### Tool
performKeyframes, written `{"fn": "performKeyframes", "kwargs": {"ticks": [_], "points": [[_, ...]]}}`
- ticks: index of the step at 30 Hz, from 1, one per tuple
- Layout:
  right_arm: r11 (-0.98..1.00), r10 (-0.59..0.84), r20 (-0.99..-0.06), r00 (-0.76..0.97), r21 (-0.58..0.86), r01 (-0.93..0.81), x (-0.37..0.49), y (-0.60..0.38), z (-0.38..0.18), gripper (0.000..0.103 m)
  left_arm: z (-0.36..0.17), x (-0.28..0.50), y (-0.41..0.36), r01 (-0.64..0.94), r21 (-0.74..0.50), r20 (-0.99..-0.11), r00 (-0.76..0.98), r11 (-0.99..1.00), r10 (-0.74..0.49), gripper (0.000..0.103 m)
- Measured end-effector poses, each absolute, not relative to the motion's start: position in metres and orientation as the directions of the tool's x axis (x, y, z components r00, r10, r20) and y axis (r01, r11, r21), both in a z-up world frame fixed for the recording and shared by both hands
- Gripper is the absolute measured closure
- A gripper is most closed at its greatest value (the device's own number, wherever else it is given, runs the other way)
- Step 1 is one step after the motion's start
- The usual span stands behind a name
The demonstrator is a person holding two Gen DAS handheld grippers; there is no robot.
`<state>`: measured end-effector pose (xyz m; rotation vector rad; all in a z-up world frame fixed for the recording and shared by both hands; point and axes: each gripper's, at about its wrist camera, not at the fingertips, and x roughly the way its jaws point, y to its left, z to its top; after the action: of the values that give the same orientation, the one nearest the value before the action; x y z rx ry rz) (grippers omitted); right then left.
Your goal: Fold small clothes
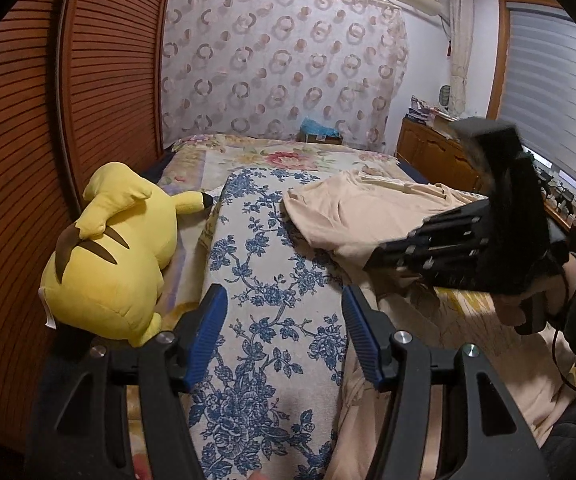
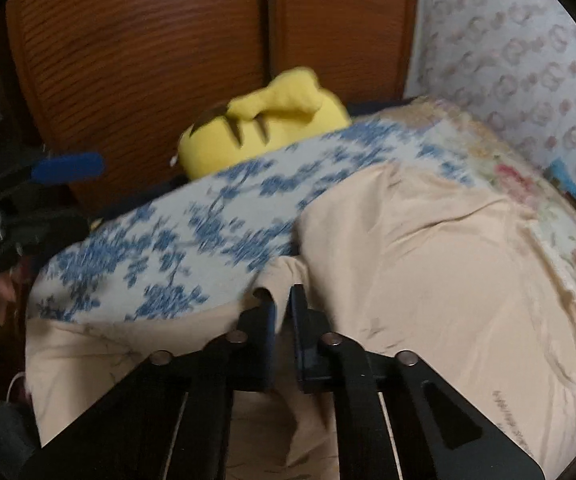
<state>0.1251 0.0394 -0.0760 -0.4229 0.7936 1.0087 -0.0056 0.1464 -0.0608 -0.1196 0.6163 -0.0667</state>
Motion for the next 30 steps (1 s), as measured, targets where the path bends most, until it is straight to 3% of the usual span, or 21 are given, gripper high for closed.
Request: {"fn": "performKeyframes", "kwargs": {"ticks": [13,19,22,24,30], "points": [[0.689,0.591,-0.626,0.509,0.063,-0.722,0.152,-0.034,-0.031,0.101,-0.06,-0.003,0.132,0.059,-0.127,-0.577,0.808,0.99,-0.122,0.044],[0.775,0.516,-0.651,0.557,0.078,-0.627,0.168,-0.066,-0.04,0.101,-0.061,0.0,0.127,0.066,-0.134,-0.581,0.803,0.989,-0.132,0.044],[0.786,0.505,-0.659,0.557,0.085,-0.613,0.172,-0.077,-0.045,0.091,-0.062,0.007,0.121,0.079,-0.114,-0.591,0.796,0.99,-0.131,0.044],[0.799,0.48,-0.663,0.575,0.058,-0.599,0.173,-0.085,-0.046,0.066,-0.062,0.016,0.118,0.089,-0.096,-0.599,0.791,0.991,-0.129,0.044],[0.823,0.418,-0.689,0.592,0.012,-0.568,0.177,-0.113,-0.051,0.061,-0.062,0.048,0.11,0.106,-0.08,-0.63,0.765,0.991,-0.132,0.044]]}}
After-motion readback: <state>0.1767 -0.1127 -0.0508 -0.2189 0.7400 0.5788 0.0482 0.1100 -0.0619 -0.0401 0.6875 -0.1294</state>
